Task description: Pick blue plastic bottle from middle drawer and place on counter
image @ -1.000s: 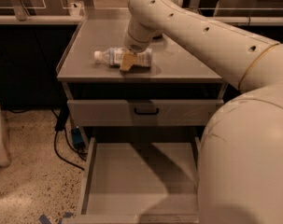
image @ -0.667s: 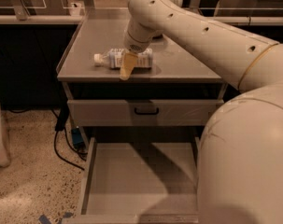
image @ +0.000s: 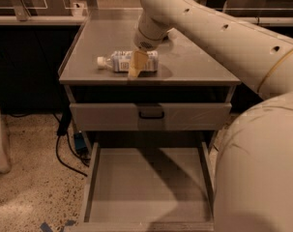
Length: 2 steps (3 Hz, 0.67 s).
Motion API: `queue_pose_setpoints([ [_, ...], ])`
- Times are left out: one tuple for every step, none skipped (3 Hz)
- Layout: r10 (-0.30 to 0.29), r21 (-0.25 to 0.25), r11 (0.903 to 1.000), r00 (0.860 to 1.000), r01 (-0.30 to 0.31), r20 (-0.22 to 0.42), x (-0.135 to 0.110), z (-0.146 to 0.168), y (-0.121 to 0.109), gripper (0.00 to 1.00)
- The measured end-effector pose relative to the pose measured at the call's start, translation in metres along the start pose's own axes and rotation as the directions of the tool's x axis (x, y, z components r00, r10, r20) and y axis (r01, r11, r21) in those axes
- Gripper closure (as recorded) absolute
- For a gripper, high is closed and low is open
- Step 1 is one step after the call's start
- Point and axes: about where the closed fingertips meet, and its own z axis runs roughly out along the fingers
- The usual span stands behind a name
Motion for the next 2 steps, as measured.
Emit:
queue_pose_setpoints([
  [0.036, 0.048, 0.9982, 0.999, -0.035, -0.031, 0.008, -0.052, -0.006, 0.0],
  [0.106, 0.141, 0.9852, 0.993, -0.097, -0.058, 0.02, -0.126, -0.008, 0.0],
])
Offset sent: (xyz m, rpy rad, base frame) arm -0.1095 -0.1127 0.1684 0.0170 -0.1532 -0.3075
